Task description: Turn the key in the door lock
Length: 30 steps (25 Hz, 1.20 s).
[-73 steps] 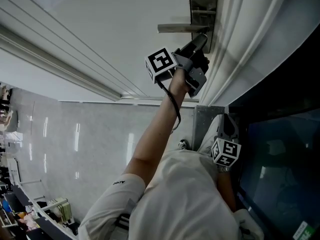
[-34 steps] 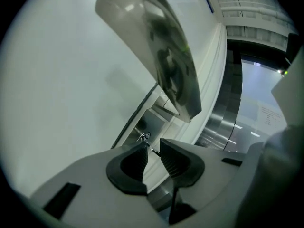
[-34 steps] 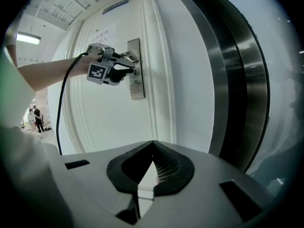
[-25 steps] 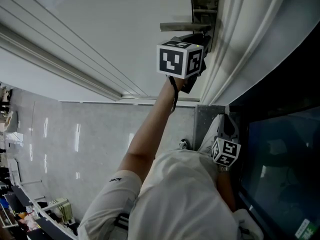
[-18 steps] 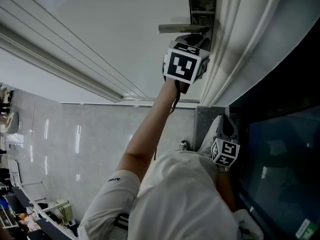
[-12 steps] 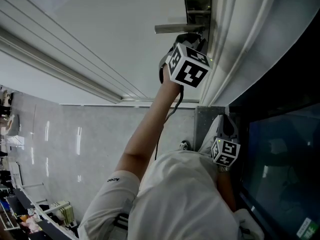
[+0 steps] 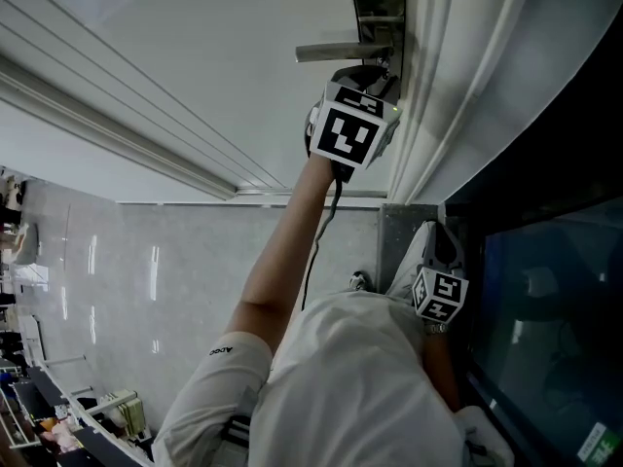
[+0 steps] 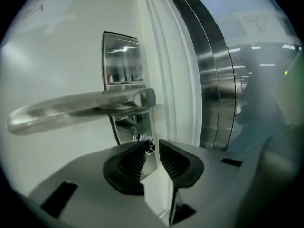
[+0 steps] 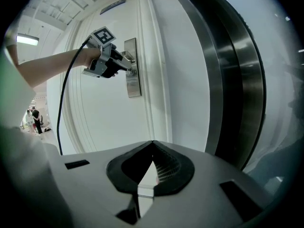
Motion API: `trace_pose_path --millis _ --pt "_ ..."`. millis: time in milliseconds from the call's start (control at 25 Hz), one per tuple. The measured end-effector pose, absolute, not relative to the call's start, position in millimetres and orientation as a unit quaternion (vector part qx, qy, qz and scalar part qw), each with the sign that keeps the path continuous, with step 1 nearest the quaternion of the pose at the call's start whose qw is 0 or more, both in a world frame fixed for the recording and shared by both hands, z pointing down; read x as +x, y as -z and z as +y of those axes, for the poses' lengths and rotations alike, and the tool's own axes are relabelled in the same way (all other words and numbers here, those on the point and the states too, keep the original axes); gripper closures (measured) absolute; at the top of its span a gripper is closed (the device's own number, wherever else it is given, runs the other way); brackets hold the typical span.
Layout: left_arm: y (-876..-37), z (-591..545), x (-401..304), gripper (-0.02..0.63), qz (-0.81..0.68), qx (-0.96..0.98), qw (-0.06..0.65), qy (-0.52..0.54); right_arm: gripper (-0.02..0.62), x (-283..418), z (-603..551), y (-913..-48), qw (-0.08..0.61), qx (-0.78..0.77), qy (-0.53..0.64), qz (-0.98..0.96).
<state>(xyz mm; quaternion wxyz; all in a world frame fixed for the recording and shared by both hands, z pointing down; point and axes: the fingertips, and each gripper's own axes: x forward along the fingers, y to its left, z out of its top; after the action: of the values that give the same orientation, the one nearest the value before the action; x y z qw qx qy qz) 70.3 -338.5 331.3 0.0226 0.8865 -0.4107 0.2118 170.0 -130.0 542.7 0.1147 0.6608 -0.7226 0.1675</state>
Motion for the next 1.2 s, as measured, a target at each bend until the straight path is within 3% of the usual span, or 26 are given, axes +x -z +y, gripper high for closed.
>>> trace_pose_path --millis 320,480,800,1200 --pt "-330 -335 61 0.52 -0.361 0.904 0.229 -0.02 0.594 167 -128 -542 0.117 0.66 -0.167 -0.723" --pt "-323 -327 57 0.506 -0.349 0.889 0.289 0.068 0.594 167 -128 -541 0.118 0.662 -0.166 -0.722" --pt "-317 -321 42 0.489 -0.19 0.717 0.562 0.366 0.594 167 -126 -542 0.122 0.663 -0.167 -0.72" --pt "-338 -336 43 0.489 -0.144 0.597 0.64 0.461 0.594 163 -127 -545 0.129 0.664 -0.169 -0.717"
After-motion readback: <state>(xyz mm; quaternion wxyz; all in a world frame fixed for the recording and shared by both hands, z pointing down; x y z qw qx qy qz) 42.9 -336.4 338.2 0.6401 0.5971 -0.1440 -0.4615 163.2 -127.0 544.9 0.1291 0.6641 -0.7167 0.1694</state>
